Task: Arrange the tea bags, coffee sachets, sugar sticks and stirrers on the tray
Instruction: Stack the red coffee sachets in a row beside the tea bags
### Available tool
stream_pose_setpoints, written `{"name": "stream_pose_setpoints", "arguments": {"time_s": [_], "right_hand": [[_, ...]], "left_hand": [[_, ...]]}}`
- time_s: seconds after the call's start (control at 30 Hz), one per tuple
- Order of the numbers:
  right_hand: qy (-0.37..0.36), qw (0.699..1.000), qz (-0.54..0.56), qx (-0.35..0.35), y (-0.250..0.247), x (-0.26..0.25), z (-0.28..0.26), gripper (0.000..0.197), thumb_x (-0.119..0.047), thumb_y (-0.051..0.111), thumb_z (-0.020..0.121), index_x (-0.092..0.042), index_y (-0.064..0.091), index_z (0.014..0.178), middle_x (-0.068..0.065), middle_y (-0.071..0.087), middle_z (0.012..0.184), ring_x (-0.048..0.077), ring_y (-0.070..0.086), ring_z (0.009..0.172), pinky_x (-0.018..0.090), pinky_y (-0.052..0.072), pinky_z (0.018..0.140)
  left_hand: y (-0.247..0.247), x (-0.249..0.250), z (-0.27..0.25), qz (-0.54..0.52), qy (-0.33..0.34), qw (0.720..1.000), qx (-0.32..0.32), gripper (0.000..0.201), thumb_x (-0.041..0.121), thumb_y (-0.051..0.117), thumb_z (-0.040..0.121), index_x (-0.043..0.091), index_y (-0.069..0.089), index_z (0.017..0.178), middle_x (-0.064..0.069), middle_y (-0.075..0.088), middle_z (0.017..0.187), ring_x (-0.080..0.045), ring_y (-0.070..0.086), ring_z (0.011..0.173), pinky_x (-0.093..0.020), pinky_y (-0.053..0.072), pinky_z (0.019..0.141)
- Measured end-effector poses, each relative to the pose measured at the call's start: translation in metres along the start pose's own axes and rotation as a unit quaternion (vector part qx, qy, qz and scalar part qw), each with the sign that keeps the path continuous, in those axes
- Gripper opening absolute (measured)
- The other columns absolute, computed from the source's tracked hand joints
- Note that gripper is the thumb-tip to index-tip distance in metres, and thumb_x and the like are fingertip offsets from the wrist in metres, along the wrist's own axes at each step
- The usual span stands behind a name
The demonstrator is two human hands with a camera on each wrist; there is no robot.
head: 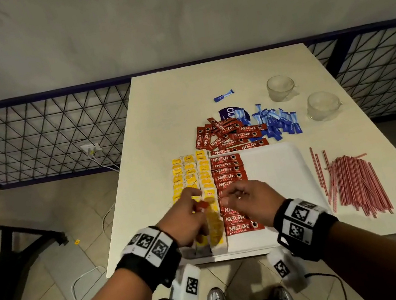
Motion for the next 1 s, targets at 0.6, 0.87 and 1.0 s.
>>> {"name": "stream_pose_setpoints", "arguments": {"time_s": [0.6, 0.87, 1.0], "right_hand": [[0.05, 0.981, 0.172, 0.069, -0.04, 0.016, -0.009, 0.012, -0.018, 0.067, 0.088, -0.011, 0.067, 0.079, 0.001, 0.054, 0.057, 0.014, 0.041, 0.046, 0.027, 0.04, 0.05], [0.155, 0.978, 0.135, -0.028, -0.036, 0.065, -0.022, 0.004, -0.01, 0.065, 0.088, -0.006, 0.064, 0.089, 0.01, 0.066, 0.074, 0.013, 0.04, 0.046, 0.023, 0.035, 0.045], [0.225, 0.969, 0.084, -0.062, -0.028, 0.1, -0.031, 0.006, -0.011, 0.067, 0.085, -0.006, 0.066, 0.088, 0.011, 0.064, 0.072, 0.013, 0.035, 0.043, 0.021, 0.028, 0.042]], "left_hand": [[0.014, 0.012, 0.008, -0.22, 0.037, 0.974, 0.023, 0.008, 0.007, 0.056, 0.095, 0.003, 0.061, 0.091, -0.004, 0.058, 0.058, -0.015, 0.047, 0.043, -0.023, 0.039, 0.04], [0.008, -0.025, 0.014, -0.1, -0.026, 0.989, 0.105, 0.016, 0.011, 0.051, 0.096, 0.012, 0.064, 0.088, -0.009, 0.064, 0.068, -0.022, 0.055, 0.051, -0.026, 0.044, 0.046], [-0.035, -0.082, 0.006, 0.102, -0.133, 0.957, 0.236, 0.014, 0.027, 0.055, 0.092, 0.021, 0.064, 0.083, -0.006, 0.071, 0.095, -0.028, 0.065, 0.09, -0.028, 0.047, 0.074]]}}
Point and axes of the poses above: each hand's wrist, its own z-axis towards the middle knuckle, its own y-axis out of the palm, x = y × z, the point moved 7 cm from there along z, towards the middle knuckle
